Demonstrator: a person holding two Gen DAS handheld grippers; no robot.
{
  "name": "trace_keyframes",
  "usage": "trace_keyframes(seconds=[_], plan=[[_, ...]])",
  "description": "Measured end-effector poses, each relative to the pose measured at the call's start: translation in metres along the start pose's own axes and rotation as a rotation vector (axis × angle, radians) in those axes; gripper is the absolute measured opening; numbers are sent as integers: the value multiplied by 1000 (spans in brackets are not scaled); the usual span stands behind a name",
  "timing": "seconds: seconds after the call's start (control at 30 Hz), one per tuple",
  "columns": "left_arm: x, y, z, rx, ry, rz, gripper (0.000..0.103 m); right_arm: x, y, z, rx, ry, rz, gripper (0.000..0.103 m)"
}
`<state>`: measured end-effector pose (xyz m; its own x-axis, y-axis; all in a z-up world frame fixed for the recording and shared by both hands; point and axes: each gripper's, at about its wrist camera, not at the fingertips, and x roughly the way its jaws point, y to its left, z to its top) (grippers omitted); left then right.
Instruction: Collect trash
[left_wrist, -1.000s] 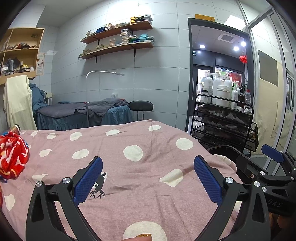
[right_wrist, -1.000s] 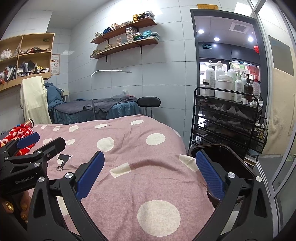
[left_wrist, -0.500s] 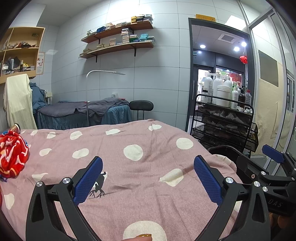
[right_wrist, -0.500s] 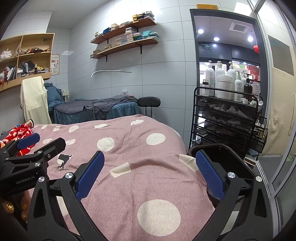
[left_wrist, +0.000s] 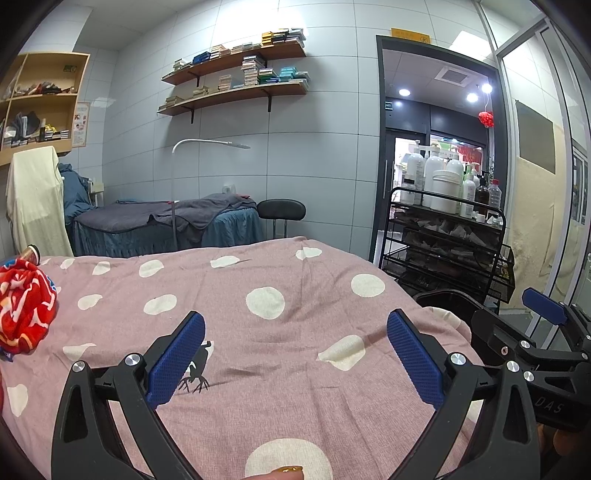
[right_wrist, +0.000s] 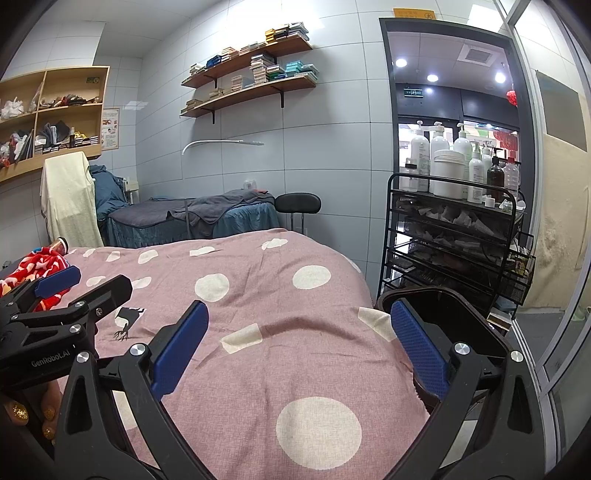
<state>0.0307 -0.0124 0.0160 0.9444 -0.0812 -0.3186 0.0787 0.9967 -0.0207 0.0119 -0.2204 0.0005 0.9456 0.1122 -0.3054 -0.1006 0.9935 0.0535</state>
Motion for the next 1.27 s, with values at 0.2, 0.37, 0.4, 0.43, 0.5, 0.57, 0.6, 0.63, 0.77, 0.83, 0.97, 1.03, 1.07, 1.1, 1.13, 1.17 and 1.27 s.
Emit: trace_keyframes(seconds=[0.2, 0.37, 0.4, 0.43, 0.5, 0.57, 0.6, 0.63, 0.77, 0.83, 0.97, 1.03, 1.07, 1.1, 1.13, 1.17, 1.27], plan=[[-1, -2, 0, 0, 0, -2, 98, -1, 0, 0, 1, -1, 1, 98], [-1, -2, 0, -1, 0, -1, 98, 0, 0, 0, 1, -1, 1, 98], [-1, -1, 0, -1, 0, -1, 98, -1, 0, 0, 1, -1, 0, 98], [-1, -1, 0, -1, 0, -1, 98, -1, 0, 0, 1, -1, 0, 98], [-1, -1, 0, -2, 1, -3, 98, -1, 0, 0, 1, -1, 1, 98], [0, -3, -1, -3, 3, -7, 98, -1, 0, 0, 1, -1, 0, 98], [0, -4, -1, -3, 3, -7, 98, -1, 0, 0, 1, -1, 0, 98], [-1, -5, -1, -2, 2, -7, 98, 0, 0, 0, 1, 0, 0, 98], [-1, -3, -1, -9, 2, -9, 98, -1, 0, 0, 2, -1, 0, 98], [-1, -4, -2, -16, 2, -13, 98, -1, -1, -1, 4, 0, -2, 98], [-1, -3, -2, -19, 4, -13, 98, -1, -2, -1, 8, 0, -4, 98], [-1, -3, -2, -18, 3, -10, 98, -1, -2, -1, 8, 1, -3, 98], [0, -2, -2, -20, 3, -10, 98, -1, -2, 0, 8, 0, -3, 98], [0, -2, -2, -21, 4, -10, 98, -1, -2, -1, 7, 0, -3, 98], [0, -2, -2, -22, 6, -10, 98, -1, -2, -1, 7, 0, -4, 98], [0, -1, -3, -23, 8, -10, 98, -1, -2, 0, 8, 0, -4, 98], [1, 0, -2, -27, 10, -12, 98, -1, -3, -1, 10, 0, -5, 98]])
